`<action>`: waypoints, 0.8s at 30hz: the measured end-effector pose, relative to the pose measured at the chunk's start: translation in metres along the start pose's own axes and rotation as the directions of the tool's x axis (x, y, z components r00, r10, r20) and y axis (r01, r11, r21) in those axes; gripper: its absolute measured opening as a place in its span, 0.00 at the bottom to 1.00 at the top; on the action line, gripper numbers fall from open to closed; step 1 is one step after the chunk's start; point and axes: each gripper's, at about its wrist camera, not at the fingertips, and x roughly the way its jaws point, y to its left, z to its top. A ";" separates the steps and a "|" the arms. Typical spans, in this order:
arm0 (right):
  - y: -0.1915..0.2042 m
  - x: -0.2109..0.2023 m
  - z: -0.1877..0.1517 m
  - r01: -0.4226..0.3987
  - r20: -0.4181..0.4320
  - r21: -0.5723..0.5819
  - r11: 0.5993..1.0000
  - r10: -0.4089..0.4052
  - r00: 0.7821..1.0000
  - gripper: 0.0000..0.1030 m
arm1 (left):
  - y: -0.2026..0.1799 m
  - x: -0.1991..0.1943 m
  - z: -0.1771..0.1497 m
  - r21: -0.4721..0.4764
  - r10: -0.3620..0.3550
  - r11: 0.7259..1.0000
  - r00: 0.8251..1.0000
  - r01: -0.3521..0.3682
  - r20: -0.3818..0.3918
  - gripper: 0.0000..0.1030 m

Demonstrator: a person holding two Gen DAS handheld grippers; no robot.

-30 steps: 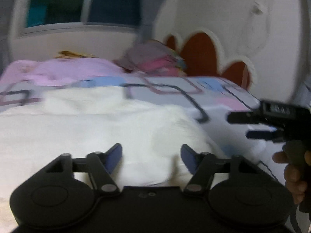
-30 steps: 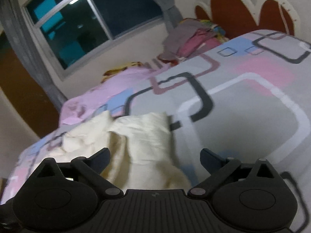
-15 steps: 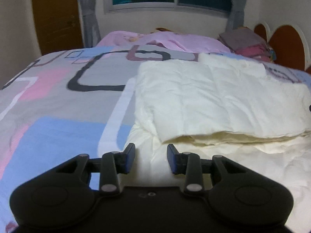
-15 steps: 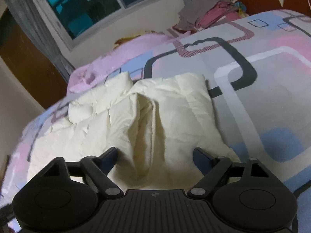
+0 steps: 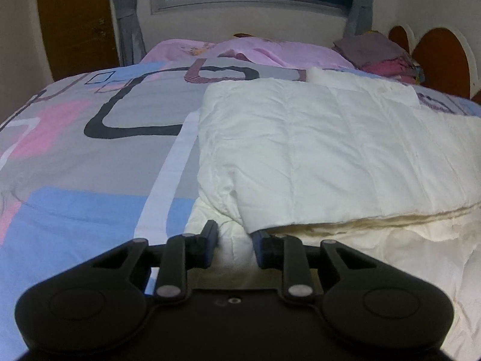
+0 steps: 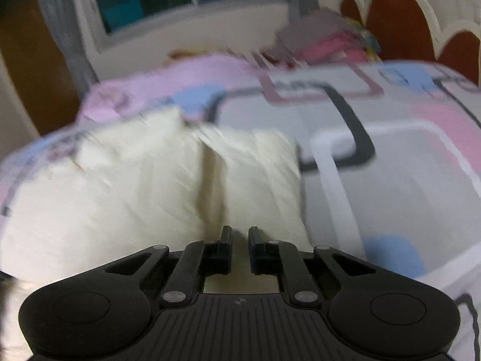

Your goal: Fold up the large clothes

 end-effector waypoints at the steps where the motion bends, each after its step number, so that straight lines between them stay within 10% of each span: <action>1: -0.005 -0.006 0.001 -0.027 0.028 0.049 0.998 0.026 0.999 0.10 | 0.000 0.000 0.000 0.007 0.001 1.000 1.000 -0.001 0.000 0.25; 2: -0.009 -0.015 0.003 -0.067 0.071 0.096 0.993 0.060 0.996 0.17 | 0.001 -0.002 0.000 0.013 0.001 1.000 1.000 -0.001 0.001 0.25; 3: -0.009 -0.021 0.004 -0.091 0.092 0.118 0.989 0.081 0.992 0.62 | 0.001 -0.003 0.000 0.017 -0.001 1.000 1.000 0.001 0.004 0.27; 5: -0.008 -0.034 0.004 -0.129 0.163 0.108 0.986 0.111 0.980 0.97 | 0.003 -0.004 -0.001 0.014 0.001 1.000 1.000 -0.001 0.015 0.30; 14: -0.004 0.007 0.000 -0.224 0.010 0.157 0.962 0.225 0.974 0.51 | 0.005 -0.001 -0.003 -0.010 -0.013 1.000 1.000 0.014 0.025 0.31; 15: -0.001 0.010 0.000 -0.243 -0.002 0.145 0.959 0.245 0.969 0.25 | 0.006 -0.001 -0.003 -0.012 -0.016 1.000 1.000 0.016 0.024 0.31; 17: 0.005 0.007 0.000 -0.247 -0.002 0.114 0.962 0.249 0.969 0.10 | 0.006 -0.002 -0.003 -0.014 -0.020 1.000 1.000 0.020 0.023 0.31; 24: 0.010 -0.018 -0.001 -0.156 0.041 0.036 0.987 0.155 0.987 0.07 | 0.005 0.001 -0.003 0.003 -0.022 1.000 1.000 0.022 0.012 0.32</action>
